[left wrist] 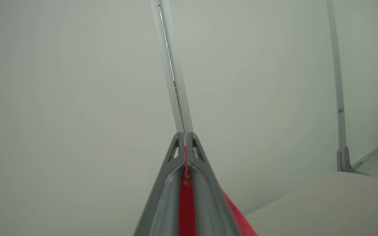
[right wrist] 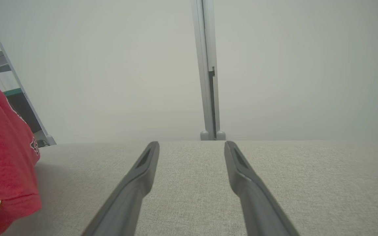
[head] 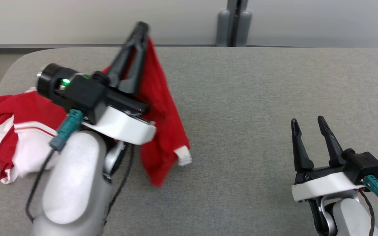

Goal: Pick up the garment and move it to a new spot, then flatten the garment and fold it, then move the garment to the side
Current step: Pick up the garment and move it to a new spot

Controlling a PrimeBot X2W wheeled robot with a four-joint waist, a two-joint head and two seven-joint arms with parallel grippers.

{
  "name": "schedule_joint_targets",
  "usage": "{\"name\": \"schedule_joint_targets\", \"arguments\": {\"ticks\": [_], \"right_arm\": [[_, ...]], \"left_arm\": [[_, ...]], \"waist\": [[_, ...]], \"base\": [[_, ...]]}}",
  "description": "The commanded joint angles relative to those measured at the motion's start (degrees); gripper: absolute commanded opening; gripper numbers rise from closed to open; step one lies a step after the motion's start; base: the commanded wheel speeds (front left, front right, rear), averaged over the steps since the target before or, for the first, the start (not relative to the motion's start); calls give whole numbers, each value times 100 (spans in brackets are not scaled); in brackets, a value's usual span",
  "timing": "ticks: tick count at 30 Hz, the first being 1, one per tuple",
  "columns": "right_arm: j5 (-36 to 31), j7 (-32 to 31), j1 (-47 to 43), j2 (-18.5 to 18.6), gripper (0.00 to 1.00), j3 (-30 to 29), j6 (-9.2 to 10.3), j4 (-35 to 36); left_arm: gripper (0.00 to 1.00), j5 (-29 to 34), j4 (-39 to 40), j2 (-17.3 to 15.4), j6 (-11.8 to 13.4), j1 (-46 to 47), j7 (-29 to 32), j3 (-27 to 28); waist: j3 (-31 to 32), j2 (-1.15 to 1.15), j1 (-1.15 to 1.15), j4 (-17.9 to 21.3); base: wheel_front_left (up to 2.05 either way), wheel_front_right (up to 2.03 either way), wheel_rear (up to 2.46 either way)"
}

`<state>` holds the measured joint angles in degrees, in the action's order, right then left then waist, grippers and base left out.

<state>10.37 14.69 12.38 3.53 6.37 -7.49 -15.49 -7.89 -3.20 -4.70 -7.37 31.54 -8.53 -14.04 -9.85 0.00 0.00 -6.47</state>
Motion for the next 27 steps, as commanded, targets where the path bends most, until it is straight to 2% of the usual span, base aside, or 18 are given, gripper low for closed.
{"name": "schedule_joint_targets", "arguments": {"ticks": [1, 10, 15, 18, 20, 27], "right_arm": [[15, 39, 54, 8, 100, 0, 0, 7], [95, 60, 279, -38, 100, 32, 0, 5], [189, 58, 377, -56, 100, 41, 0, 80], [346, 59, 434, -59, 100, 72, 0, 134], [388, 59, 436, -58, 100, 68, 0, 148], [584, 60, 533, -60, 100, 72, 0, 255]], "left_arm": [[0, -80, 106, 15, -10, -30, 40, -219], [0, -525, 245, 146, -13, 563, 163, -2010], [0, -678, 37, 157, -10, 1081, 196, -2722], [0, -755, -354, 158, 33, 1293, 346, -3065], [0, -789, -520, 159, 25, 1333, 376, -3165], [0, -801, -1845, 167, 8, 1511, 644, -3624]], "waist": [[-64, 0, 0, 315], [-565, 0, 0, 1404], [-950, 0, 0, 1904], [-1197, 0, 0, 2111], [-1263, 0, 0, 2153], [-1667, 0, 0, 2255]], "base": [[0, 0, 0], [0, 0, 0], [0, 0, 0], [0, 0, 0], [0, 0, 0], [0, 0, 0]]}}
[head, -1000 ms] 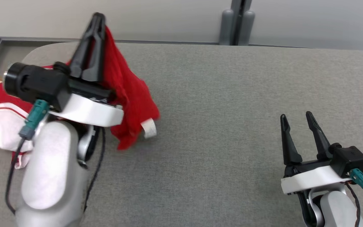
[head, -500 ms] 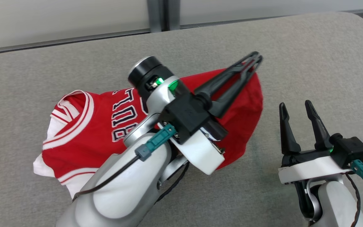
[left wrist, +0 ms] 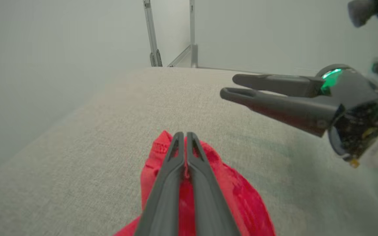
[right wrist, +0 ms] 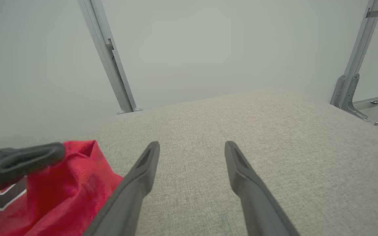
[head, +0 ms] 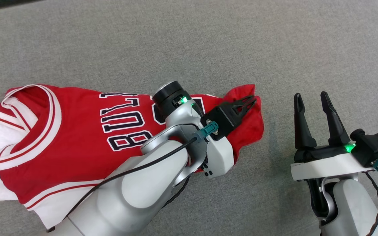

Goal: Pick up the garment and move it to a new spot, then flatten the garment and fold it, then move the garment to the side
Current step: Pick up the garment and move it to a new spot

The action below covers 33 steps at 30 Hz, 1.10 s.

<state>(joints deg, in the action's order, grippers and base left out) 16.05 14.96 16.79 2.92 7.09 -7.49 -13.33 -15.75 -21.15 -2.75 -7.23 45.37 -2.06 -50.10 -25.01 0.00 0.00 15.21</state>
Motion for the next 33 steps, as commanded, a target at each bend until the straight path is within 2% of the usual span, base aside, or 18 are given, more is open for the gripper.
{"name": "schedule_joint_targets", "arguments": {"ticks": [1, 5, 6, 7, 12, 17, 25, 29, 33], "right_arm": [[32, 33, 103, 2, 100, -3, 0, 43], [-2, 34, 155, 2, 100, -24, 0, 0], [-24, 34, 163, 1, 100, -35, 0, -21], [-50, 34, 168, 5, 100, -61, 0, -35], [-134, 34, 130, 6, 100, -165, 0, -78], [-320, 34, 33, 5, 100, -242, 0, -93], [-597, 34, -187, 7, 100, -384, 0, -151], [-676, 34, -303, 67, 100, -436, 0, -194], [-685, 34, -468, 146, 100, -499, 0, -247]], "left_arm": [[0, -16, -223, -33, -10, 146, 25, -83], [0, -173, -682, -31, -25, 191, 20, -295], [70, -193, -742, -30, -17, 217, -17, -350], [100, -213, -786, -28, -20, 239, -69, -391], [100, -276, -766, -36, 35, 178, -680, -365], [100, -450, -485, -164, 394, -121, -1190, 63], [100, -684, 490, -694, 1165, -1114, -1316, 1527], [100, -687, 730, -945, 1393, -1738, -1310, 2281], [100, -600, 891, -1064, 1495, -2409, -1307, 3172]], "waist": [[-183, 0, 0, 83], [-246, 0, 0, 12], [-239, 0, 0, -15], [-228, 0, 0, -50], [-63, 0, 0, -255], [215, 0, 0, -501], [746, 0, 0, -937], [975, 0, 0, -1148], [1239, 0, 0, -1371]], "base": [[0, 0, 0], [0, 0, 0], [0, 0, 0], [0, 0, 0], [0, 0, 0], [0, 0, 0], [0, 0, 0], [0, 0, 0], [0, 0, 0]]}}
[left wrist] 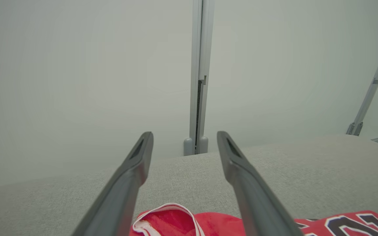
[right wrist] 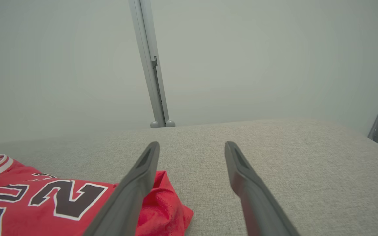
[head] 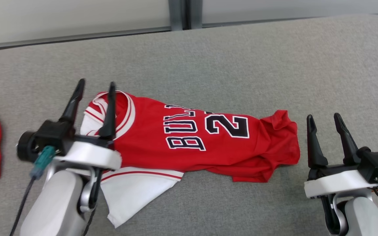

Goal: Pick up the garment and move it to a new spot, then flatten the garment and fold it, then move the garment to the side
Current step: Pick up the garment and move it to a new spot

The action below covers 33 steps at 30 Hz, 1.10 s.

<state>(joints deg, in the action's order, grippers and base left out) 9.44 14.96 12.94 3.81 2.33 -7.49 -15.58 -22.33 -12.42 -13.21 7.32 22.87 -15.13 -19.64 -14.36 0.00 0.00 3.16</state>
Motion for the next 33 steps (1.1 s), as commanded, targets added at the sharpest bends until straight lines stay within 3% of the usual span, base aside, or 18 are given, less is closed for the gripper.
{"name": "schedule_joint_targets", "arguments": {"ticks": [1, 8, 12, 22, 33], "right_arm": [[-27, 34, -116, 66, 100, -31, 0, -27], [-55, -61, -363, 135, 100, -23, 0, -28], [-65, -151, -544, 156, 100, -2, 0, 35], [-35, -384, -1055, 155, 100, 126, 0, 240], [16, -585, -1459, 103, 100, 128, 0, 467]], "left_arm": [[100, 73, 30, -13, 44, -278, 0, 291], [100, 218, 199, 91, -30, -942, 0, 989], [100, 328, 362, 170, -265, -1304, -1, 1294], [100, 663, 401, 395, -773, -2129, -1, 1469], [100, 889, 344, 556, -882, -2623, -1, 1541]], "waist": [[230, 0, 0, -206], [496, 0, 0, -363], [666, 0, 0, -399], [1158, 0, 0, -343], [1473, 0, 0, -282]], "base": [[0, 0, 0], [0, 0, 0], [0, 0, 0], [0, 0, 0], [0, 0, 0]]}}
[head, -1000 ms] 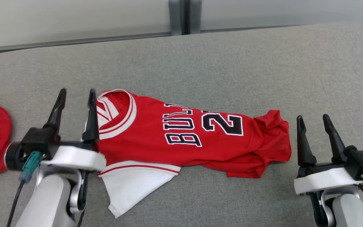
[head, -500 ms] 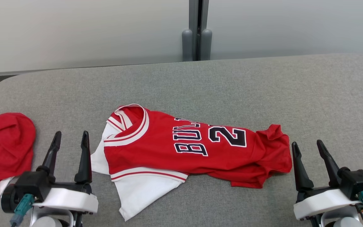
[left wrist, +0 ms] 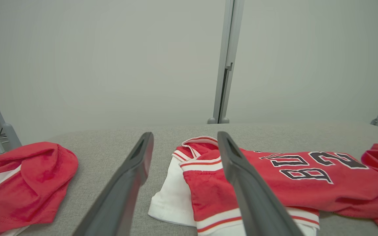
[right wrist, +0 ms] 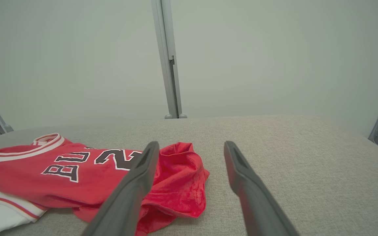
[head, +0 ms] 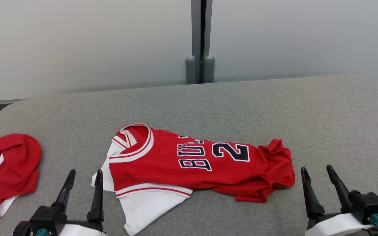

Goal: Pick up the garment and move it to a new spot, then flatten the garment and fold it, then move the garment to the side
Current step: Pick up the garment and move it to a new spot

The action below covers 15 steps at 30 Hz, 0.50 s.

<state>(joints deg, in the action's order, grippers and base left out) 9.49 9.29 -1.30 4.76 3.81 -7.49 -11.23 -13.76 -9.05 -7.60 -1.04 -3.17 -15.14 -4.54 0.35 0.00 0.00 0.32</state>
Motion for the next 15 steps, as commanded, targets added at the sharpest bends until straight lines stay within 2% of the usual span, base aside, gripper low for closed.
{"name": "schedule_joint_targets", "arguments": {"ticks": [1, 15], "right_arm": [[9, -28, -58, 2, 100, -22, 0, 44], [-72, -106, -61, -26, 100, -21, 0, 165]], "left_arm": [[100, 35, 2, 5, -51, -36, 0, 35], [100, 174, -20, 96, -89, -83, 0, 43]], "waist": [[8, 0, 0, 2], [-5, 0, 0, -2]], "base": [[0, 0, 0], [0, 0, 0]]}}
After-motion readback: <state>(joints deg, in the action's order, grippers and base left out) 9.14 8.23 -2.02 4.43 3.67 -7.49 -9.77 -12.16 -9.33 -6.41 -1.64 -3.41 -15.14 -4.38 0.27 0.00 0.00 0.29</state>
